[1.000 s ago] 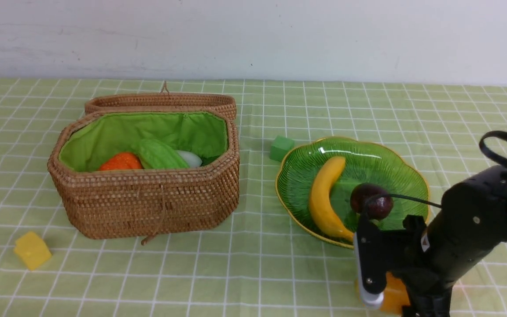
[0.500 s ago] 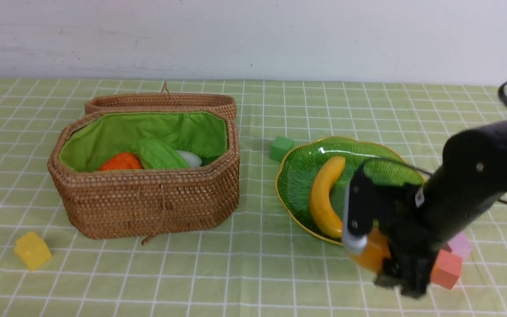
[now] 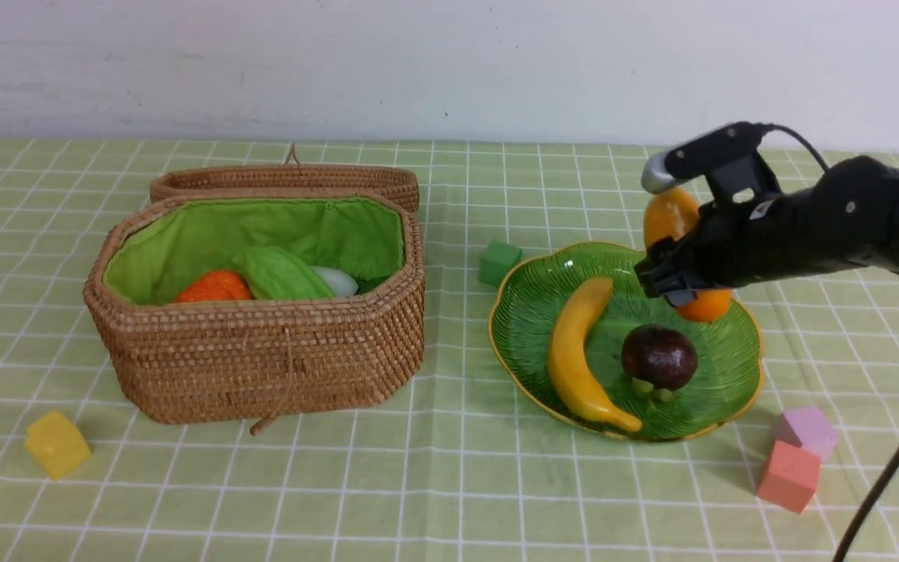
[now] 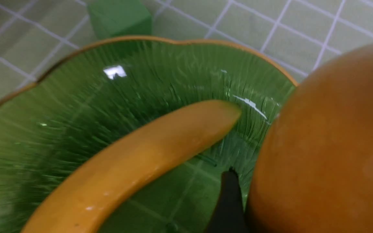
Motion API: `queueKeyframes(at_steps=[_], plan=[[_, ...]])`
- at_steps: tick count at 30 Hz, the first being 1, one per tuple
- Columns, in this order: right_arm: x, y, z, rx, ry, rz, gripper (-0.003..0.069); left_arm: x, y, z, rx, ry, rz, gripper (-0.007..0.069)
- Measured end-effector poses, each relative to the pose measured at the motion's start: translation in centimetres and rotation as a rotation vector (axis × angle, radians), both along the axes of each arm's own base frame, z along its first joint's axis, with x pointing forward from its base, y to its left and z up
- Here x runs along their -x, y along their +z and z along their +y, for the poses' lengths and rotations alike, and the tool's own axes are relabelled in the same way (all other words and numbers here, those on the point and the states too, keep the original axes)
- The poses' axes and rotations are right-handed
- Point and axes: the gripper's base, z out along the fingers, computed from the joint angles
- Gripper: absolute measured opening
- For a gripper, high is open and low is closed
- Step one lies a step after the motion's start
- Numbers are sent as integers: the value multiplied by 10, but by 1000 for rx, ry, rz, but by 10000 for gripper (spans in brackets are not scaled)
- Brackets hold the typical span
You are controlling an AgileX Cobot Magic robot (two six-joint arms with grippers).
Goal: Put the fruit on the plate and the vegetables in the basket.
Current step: Use the right arm to grab a mango and put it into the right plate
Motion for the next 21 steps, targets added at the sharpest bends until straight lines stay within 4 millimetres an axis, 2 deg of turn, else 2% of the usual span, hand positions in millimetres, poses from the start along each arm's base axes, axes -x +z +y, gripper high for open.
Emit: queueKeyframes(at_steps=[2, 7, 11, 13, 15, 21], plan=[[-10, -16, -2, -1, -18, 20, 522, 0, 0, 0, 0, 0, 0, 204], [-21, -33, -1, 2, -25, 41, 522, 0, 0, 0, 0, 0, 0, 208], [-20, -33, 0, -6, -21, 61, 617, 0, 0, 0, 0, 0, 0, 213], [-17, -28, 1, -10, -12, 72, 665, 0, 0, 0, 0, 0, 0, 215], [-14, -22, 1, -13, -4, 77, 677, 0, 0, 0, 0, 0, 0, 217], [8, 33, 1, -35, 43, 55, 643, 0, 0, 0, 0, 0, 0, 218]])
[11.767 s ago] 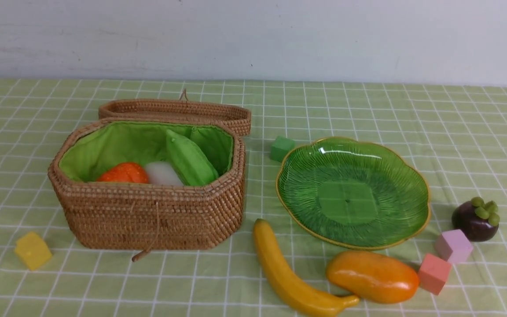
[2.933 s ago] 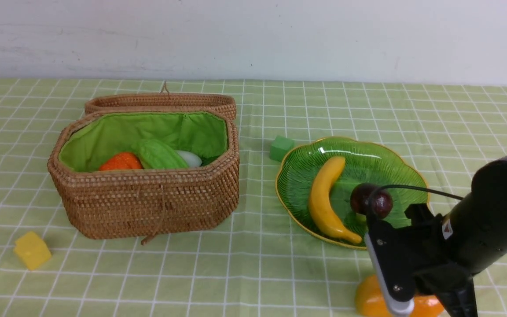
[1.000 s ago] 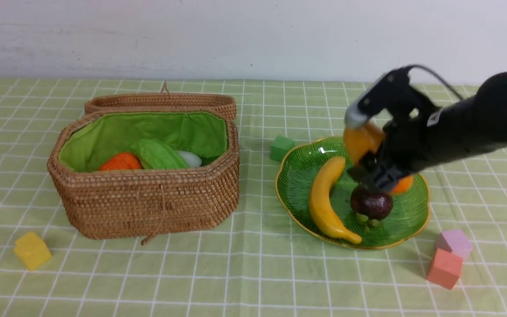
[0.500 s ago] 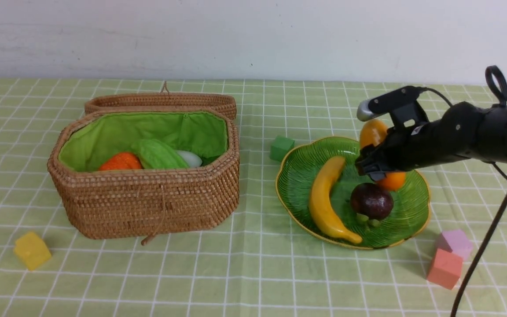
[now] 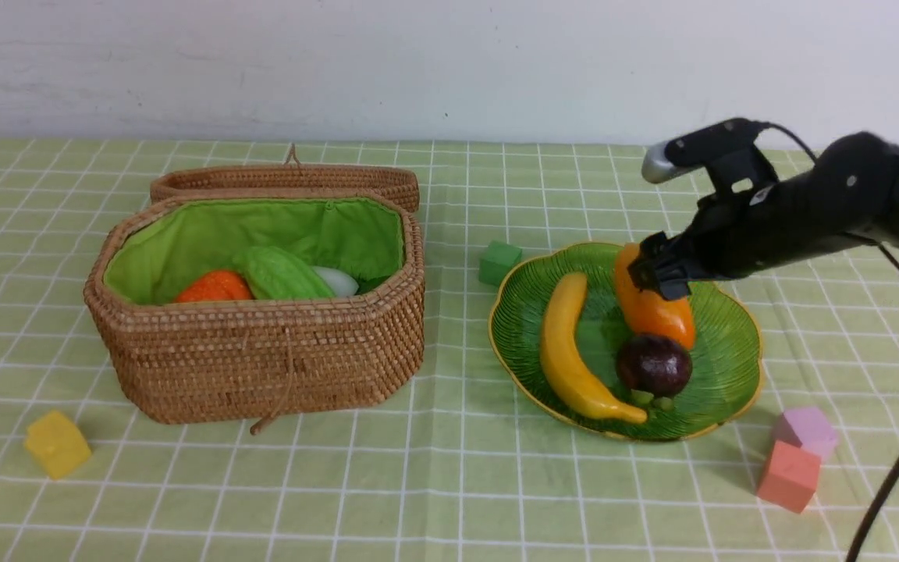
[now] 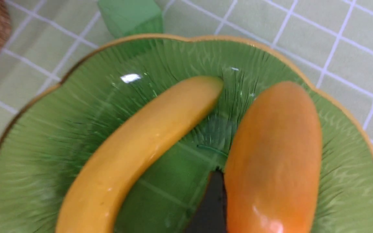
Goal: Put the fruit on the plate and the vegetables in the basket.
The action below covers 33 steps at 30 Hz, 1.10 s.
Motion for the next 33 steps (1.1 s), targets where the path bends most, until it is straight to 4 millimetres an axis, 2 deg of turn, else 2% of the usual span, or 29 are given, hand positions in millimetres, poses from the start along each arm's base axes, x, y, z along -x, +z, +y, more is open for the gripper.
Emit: queueKeyframes(at_steps=[3, 4, 7, 8, 9, 13, 15, 16, 17, 18, 19, 21, 22, 24, 33], plan=[[30, 48, -3, 27, 64, -14, 560, 0, 0, 0, 0, 0, 0, 218], [48, 70, -5, 39, 92, -9, 508, 0, 0, 0, 0, 0, 0, 218], [93, 117, -12, 24, 97, -20, 361, 0, 0, 0, 0, 0, 0, 221], [113, 136, -16, 2, 75, -29, 281, 0, 0, 0, 0, 0, 0, 223], [131, 149, -19, -18, 53, -24, 211, 0, 0, 0, 0, 0, 0, 225], [187, 173, -31, -81, -54, 22, 13, 0, 0, 0, 0, 0, 0, 229], [216, 173, -39, -96, -106, 45, -15, 0, 0, 0, 0, 0, 0, 230], [224, 170, -41, -101, -121, 57, -17, 0, 0, 0, 0, 0, 0, 230], [243, 160, -44, -119, -151, 84, -18, 0, 0, 0, 0, 0, 0, 233], [248, 157, -45, -124, -157, 91, -18, 0, 0, 0, 0, 0, 0, 234], [268, 138, -49, -143, -182, 117, -18, 0, 0, 0, 0, 0, 0, 237], [286, 124, -52, -165, -195, 110, -18, 0, 0, 0, 0, 0, 0, 237], [302, 116, -54, -188, -203, 79, -18, 0, 0, 0, 0, 0, 0, 238], [320, 104, -56, -233, -210, 36, -17, 0, 0, 0, 0, 0, 0, 237], [409, 79, -70, -357, -167, -240, -12, 0, 0, 0, 0, 0, 0, 238]])
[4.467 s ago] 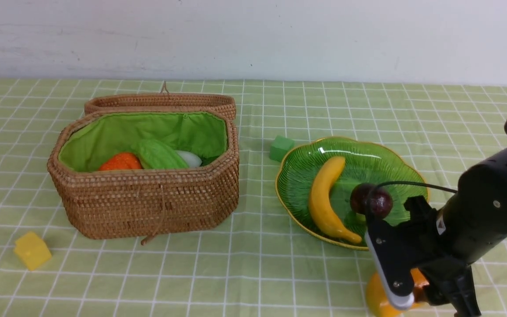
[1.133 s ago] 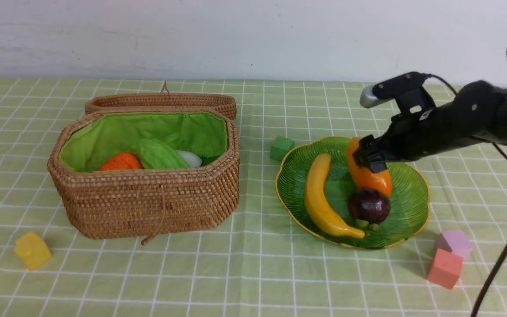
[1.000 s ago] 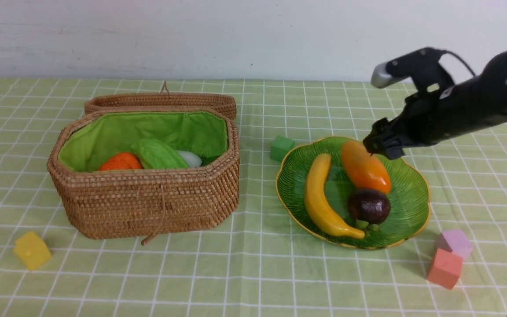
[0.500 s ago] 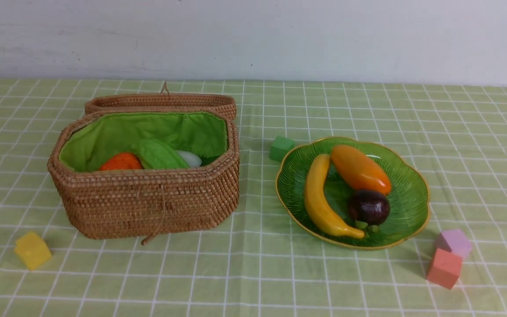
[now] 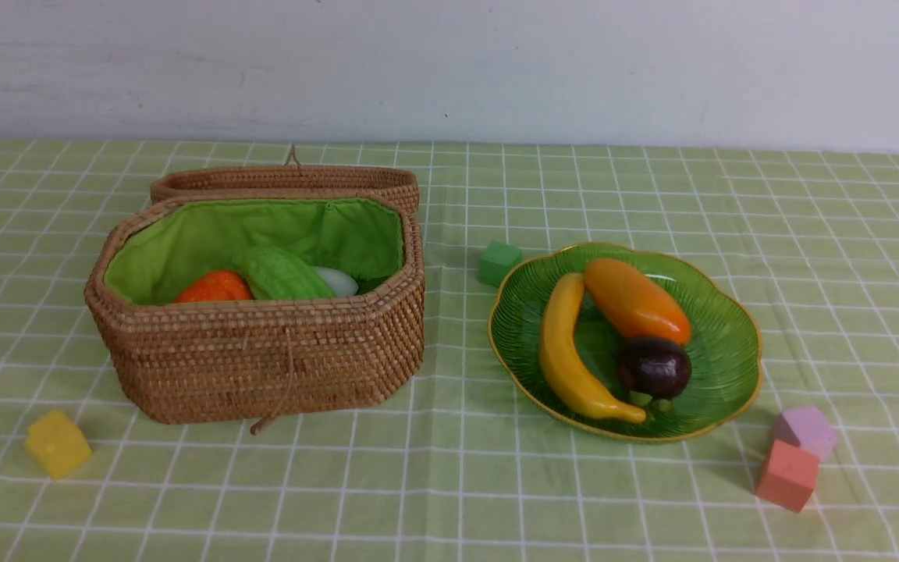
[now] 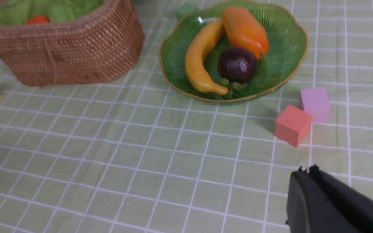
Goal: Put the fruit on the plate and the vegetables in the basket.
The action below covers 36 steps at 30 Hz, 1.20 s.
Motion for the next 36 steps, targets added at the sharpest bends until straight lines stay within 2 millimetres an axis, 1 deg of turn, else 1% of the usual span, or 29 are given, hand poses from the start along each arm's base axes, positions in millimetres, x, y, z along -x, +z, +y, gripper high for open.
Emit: queueKeyframes(at_steps=[3, 5, 9, 11, 14, 15, 17, 19, 22, 26, 36], plan=[[21, -4, -6, 10, -19, -101, -9, 0, 0, 0, 0, 0, 0, 239], [26, -5, -13, 77, -61, -149, -8, 0, 0, 0, 0, 0, 0, 239], [20, -9, -20, 153, -148, -172, -8, 0, 0, 0, 0, 0, 0, 239], [11, -17, -20, 159, -205, -183, -6, 0, 0, 0, 0, 0, 0, 239], [-9, -39, -17, 160, -291, -193, -4, 0, 0, 0, 0, 0, 0, 239], [-17, -51, -17, 152, -315, -191, -3, 0, 0, 0, 0, 0, 0, 239], [-28, -68, -17, 144, -354, -193, -1, 0, 0, 0, 0, 0, 0, 239], [-39, -89, -19, 143, -384, -193, 0, 0, 0, 0, 0, 0, 0, 239], [-49, -118, -20, 148, -395, -184, 2, 0, 0, 0, 0, 0, 0, 239], [-53, -150, -20, 157, -386, -100, 4, 0, 0, 0, 0, 0, 0, 239], [-55, -150, -20, 156, -389, -141, 12, 0, 0, 0, 0, 0, 0, 239]])
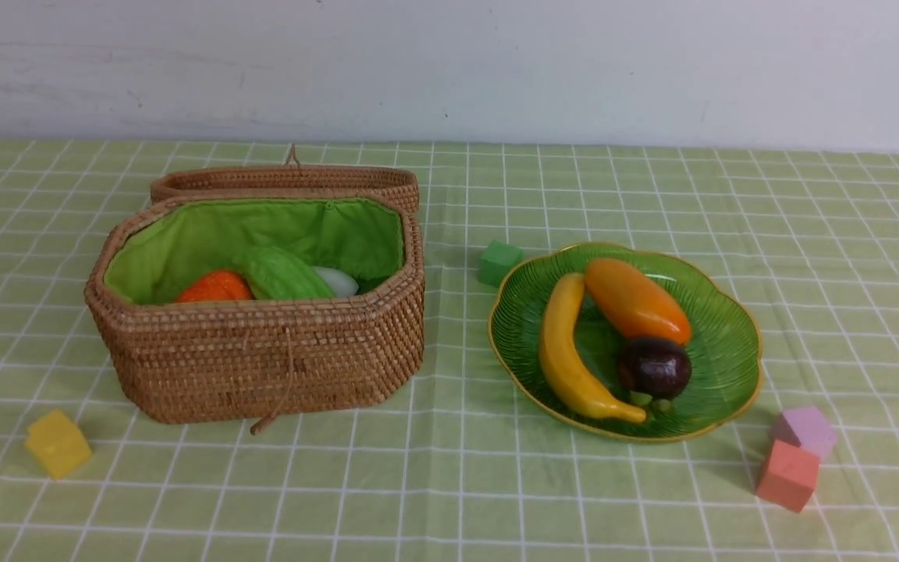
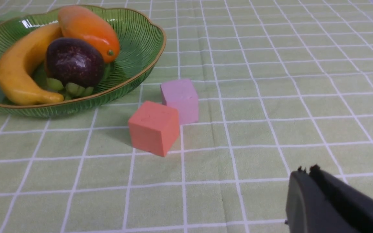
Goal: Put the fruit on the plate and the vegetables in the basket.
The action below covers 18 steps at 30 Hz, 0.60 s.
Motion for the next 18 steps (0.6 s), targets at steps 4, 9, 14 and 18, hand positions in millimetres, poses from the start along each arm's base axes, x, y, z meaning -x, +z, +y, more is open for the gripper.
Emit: queueKeyframes(at_steps=[4, 9, 14, 18], plan=[[0, 0, 0, 0, 0, 0, 18, 0, 0, 0, 0, 0, 0, 239], [0, 0, 0, 0, 0, 0, 22, 0, 0, 0, 0, 0, 0, 239], [0, 0, 0, 0, 0, 0, 23, 0, 0, 0, 0, 0, 0, 239], [0, 0, 0, 0, 0, 0, 27, 0, 0, 0, 0, 0, 0, 239]])
